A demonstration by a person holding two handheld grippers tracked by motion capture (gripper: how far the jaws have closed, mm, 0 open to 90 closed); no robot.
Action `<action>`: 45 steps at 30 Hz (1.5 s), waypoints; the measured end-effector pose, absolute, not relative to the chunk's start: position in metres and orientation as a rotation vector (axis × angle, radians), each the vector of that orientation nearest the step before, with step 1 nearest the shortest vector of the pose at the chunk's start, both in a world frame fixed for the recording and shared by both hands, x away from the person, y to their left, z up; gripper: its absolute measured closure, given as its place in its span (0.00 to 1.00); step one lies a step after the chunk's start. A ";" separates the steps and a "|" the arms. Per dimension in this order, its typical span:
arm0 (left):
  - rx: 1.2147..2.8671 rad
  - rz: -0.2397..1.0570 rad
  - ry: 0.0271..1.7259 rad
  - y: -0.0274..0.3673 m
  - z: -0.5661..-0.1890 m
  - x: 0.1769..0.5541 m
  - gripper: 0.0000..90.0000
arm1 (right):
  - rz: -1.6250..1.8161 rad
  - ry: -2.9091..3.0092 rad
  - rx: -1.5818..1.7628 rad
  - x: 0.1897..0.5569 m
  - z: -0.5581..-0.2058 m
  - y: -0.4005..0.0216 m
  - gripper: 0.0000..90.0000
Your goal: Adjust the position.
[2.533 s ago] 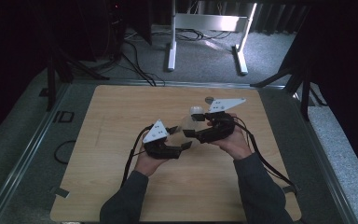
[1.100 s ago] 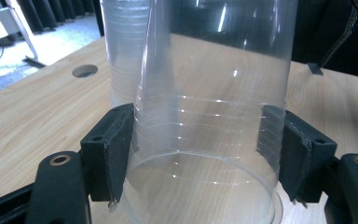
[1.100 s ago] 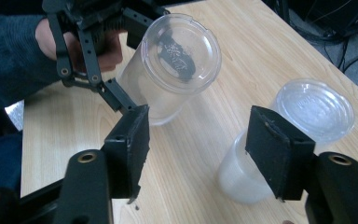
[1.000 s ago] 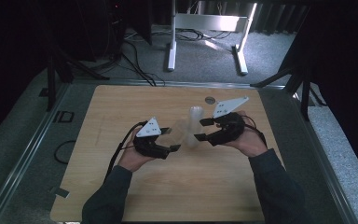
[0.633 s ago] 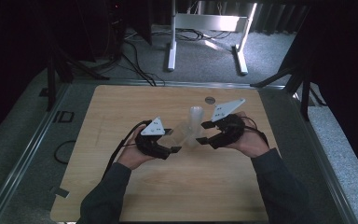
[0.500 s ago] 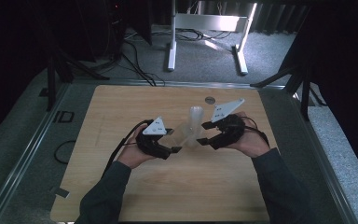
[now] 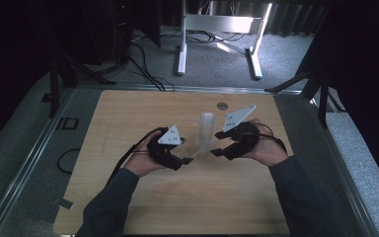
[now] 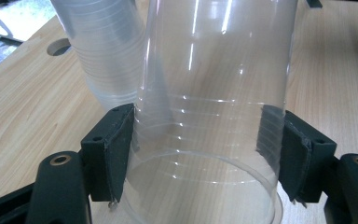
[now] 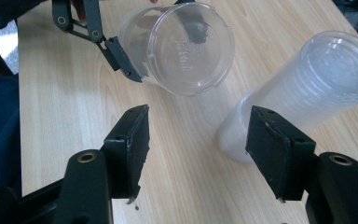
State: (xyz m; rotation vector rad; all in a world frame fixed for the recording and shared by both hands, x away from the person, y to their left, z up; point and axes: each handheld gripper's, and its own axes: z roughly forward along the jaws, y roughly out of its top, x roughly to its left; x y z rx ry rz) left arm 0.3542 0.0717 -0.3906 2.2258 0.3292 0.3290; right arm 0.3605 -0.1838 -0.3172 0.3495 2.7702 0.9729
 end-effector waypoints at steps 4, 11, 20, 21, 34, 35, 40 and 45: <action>2.238 0.339 0.321 0.070 -0.390 0.353 0.32 | 0.951 2.781 0.337 0.360 -0.317 -0.183 0.43; 2.270 0.355 0.299 0.065 -0.392 0.351 0.33 | 0.898 2.808 0.318 0.359 -0.318 -0.179 0.42; 2.297 0.334 0.258 0.061 -0.394 0.349 0.33 | 0.828 2.857 0.280 0.358 -0.318 -0.173 0.41; 2.301 0.338 0.257 0.060 -0.395 0.349 0.33 | 0.825 2.859 0.276 0.358 -0.318 -0.173 0.41; 2.368 0.362 0.227 0.055 -0.400 0.347 0.33 | 0.721 2.897 0.253 0.358 -0.320 -0.168 0.39; 2.368 0.362 0.227 0.054 -0.400 0.347 0.33 | 0.717 2.899 0.251 0.358 -0.320 -0.167 0.39; 2.385 0.367 0.215 0.052 -0.401 0.346 0.33 | 0.681 2.911 0.249 0.358 -0.322 -0.164 0.39; 2.403 0.363 0.207 0.049 -0.403 0.345 0.33 | 0.658 2.920 0.236 0.357 -0.325 -0.162 0.38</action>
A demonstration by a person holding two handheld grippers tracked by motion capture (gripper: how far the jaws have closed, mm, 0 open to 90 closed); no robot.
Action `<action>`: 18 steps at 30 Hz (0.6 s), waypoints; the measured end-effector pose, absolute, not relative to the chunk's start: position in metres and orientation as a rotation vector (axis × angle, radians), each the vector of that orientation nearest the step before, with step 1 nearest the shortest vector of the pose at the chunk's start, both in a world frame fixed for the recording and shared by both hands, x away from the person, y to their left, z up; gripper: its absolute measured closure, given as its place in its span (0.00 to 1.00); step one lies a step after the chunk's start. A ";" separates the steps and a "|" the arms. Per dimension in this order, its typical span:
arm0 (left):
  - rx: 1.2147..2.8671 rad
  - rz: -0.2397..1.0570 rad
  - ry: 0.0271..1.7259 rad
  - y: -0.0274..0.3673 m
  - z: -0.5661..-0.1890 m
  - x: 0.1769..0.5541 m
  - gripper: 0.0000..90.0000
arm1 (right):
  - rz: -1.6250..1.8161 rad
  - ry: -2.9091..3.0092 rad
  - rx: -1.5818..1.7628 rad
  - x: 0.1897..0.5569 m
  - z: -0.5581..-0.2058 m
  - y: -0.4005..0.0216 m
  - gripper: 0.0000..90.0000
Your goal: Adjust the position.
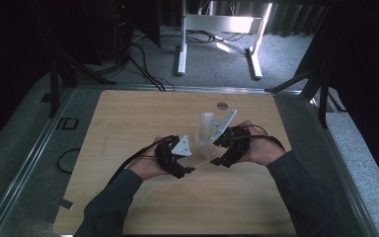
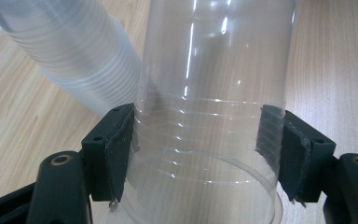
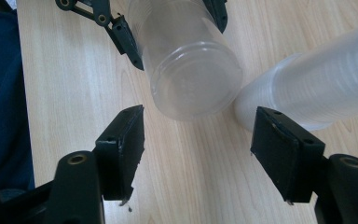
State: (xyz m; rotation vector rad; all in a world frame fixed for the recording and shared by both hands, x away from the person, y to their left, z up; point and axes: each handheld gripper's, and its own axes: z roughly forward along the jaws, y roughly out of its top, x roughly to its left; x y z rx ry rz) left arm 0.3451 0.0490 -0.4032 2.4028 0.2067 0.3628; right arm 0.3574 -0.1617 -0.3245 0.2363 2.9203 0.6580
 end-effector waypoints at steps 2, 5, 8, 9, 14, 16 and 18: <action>2.434 0.374 0.197 0.047 -0.404 0.344 0.32 | 0.651 2.924 0.231 0.357 -0.326 -0.160 0.38; 2.443 0.374 0.194 0.046 -0.405 0.344 0.33 | 0.633 2.934 0.229 0.356 -0.326 -0.159 0.38; 2.461 0.383 0.182 0.044 -0.407 0.343 0.33 | 0.603 2.942 0.223 0.355 -0.328 -0.157 0.37; 2.466 0.384 0.179 0.043 -0.406 0.343 0.33 | 0.598 2.945 0.221 0.355 -0.329 -0.156 0.37; 2.473 0.395 0.172 0.041 -0.405 0.342 0.33 | 0.574 2.958 0.208 0.356 -0.333 -0.153 0.36; 2.483 0.410 0.164 0.039 -0.405 0.342 0.33 | 0.570 2.961 0.204 0.356 -0.334 -0.152 0.36; 2.491 0.413 0.159 0.038 -0.405 0.342 0.33 | 0.560 2.967 0.203 0.356 -0.334 -0.152 0.36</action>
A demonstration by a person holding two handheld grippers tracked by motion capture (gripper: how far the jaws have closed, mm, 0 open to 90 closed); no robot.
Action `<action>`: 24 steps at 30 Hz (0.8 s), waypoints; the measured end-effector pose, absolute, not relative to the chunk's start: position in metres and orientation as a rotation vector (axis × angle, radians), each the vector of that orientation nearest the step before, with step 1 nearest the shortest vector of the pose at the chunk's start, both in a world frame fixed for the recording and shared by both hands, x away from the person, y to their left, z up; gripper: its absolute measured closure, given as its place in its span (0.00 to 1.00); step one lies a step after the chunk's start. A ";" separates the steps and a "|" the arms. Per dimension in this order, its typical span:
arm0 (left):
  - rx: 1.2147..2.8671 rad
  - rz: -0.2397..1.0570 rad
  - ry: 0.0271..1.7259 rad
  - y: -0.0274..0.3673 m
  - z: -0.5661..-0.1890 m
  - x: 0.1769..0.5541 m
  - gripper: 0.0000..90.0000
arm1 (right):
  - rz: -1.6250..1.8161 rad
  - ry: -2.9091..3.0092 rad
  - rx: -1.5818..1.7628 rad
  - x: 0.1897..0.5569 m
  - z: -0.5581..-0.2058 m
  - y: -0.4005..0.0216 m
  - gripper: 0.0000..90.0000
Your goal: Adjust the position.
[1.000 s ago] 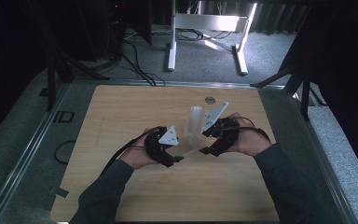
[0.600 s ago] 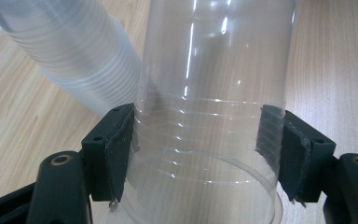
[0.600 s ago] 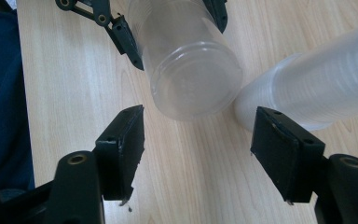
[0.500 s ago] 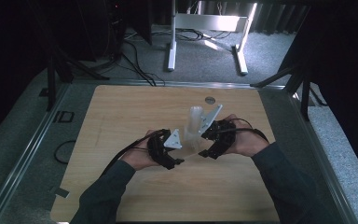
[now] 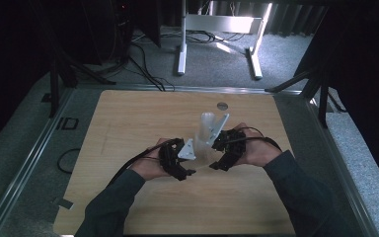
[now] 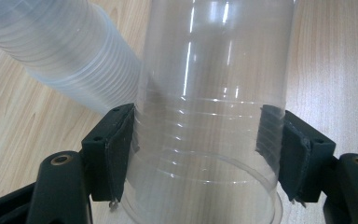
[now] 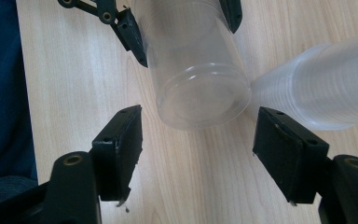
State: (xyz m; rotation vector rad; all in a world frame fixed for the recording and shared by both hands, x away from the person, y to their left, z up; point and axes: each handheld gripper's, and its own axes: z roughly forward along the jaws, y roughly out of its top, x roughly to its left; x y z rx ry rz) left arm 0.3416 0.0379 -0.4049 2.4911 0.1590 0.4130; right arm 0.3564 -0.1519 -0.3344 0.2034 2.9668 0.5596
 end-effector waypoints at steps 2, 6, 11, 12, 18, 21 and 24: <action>2.493 0.415 0.152 0.037 -0.405 0.341 0.33 | 0.552 2.974 0.220 0.356 -0.335 -0.152 0.36; 2.500 0.420 0.150 0.036 -0.407 0.341 0.33 | 0.538 2.980 0.224 0.357 -0.337 -0.151 0.35; 2.508 0.423 0.146 0.035 -0.407 0.340 0.33 | 0.529 2.983 0.225 0.358 -0.339 -0.149 0.34; 2.513 0.428 0.142 0.034 -0.407 0.340 0.33 | 0.527 2.981 0.220 0.358 -0.339 -0.148 0.34; 2.536 0.445 0.132 0.032 -0.409 0.339 0.33 | 0.499 2.996 0.212 0.357 -0.342 -0.144 0.34; 2.539 0.445 0.131 0.031 -0.409 0.338 0.33 | 0.492 2.999 0.212 0.357 -0.343 -0.142 0.34; 2.543 0.453 0.126 0.029 -0.409 0.337 0.33 | 0.478 3.006 0.208 0.357 -0.344 -0.140 0.34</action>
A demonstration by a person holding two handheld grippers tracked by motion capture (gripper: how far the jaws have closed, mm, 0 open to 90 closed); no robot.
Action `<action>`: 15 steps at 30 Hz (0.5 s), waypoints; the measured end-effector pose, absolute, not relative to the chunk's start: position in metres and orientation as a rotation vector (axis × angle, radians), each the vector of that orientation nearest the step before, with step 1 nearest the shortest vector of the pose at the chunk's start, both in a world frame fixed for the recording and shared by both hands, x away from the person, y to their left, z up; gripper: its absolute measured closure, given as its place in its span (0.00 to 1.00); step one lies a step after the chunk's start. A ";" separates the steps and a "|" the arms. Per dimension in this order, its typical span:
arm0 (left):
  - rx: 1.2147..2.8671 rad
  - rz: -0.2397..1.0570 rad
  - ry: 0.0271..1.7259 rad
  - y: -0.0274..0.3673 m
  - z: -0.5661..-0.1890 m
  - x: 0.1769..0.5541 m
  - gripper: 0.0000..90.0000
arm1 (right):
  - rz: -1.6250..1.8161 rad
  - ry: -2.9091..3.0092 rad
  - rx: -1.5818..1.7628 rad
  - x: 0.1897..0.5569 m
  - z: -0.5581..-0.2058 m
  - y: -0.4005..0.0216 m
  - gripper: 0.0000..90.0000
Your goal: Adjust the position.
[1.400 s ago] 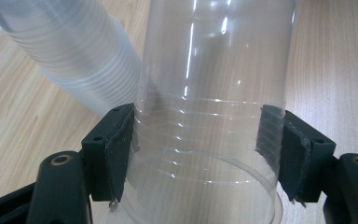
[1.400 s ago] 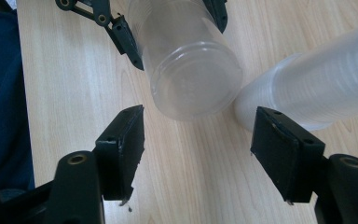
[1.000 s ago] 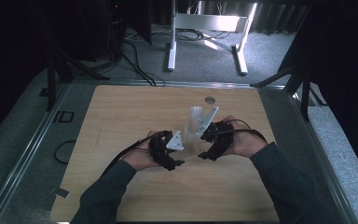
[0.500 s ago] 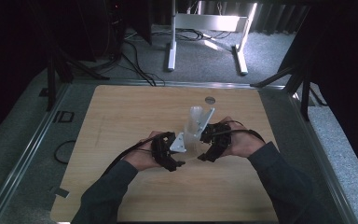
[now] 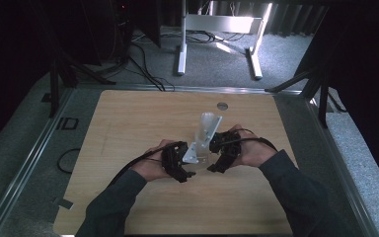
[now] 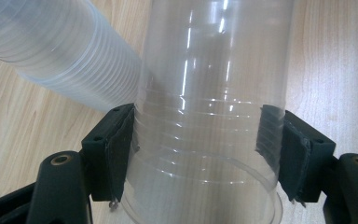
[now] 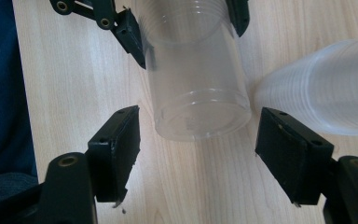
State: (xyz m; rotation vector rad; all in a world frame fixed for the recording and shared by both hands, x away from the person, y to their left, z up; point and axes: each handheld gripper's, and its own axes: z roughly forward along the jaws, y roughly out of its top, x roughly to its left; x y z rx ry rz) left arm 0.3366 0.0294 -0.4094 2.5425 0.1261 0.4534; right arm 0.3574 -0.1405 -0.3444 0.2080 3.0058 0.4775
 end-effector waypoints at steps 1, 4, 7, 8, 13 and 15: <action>2.543 0.454 0.125 0.029 -0.409 0.336 0.33 | 0.466 3.008 0.207 0.358 -0.347 -0.139 0.33; 2.547 0.456 0.122 0.029 -0.409 0.336 0.33 | 0.453 3.011 0.209 0.358 -0.349 -0.138 0.33; 2.550 0.463 0.115 0.028 -0.409 0.336 0.33 | 0.450 3.018 0.208 0.359 -0.352 -0.136 0.33; 2.553 0.463 0.108 0.028 -0.409 0.336 0.33 | 0.443 3.021 0.210 0.359 -0.352 -0.135 0.33; 2.552 0.472 0.097 0.027 -0.408 0.334 0.33 | 0.437 3.025 0.206 0.360 -0.356 -0.132 0.32; 2.557 0.471 0.091 0.026 -0.408 0.334 0.33 | 0.434 3.030 0.203 0.360 -0.357 -0.131 0.33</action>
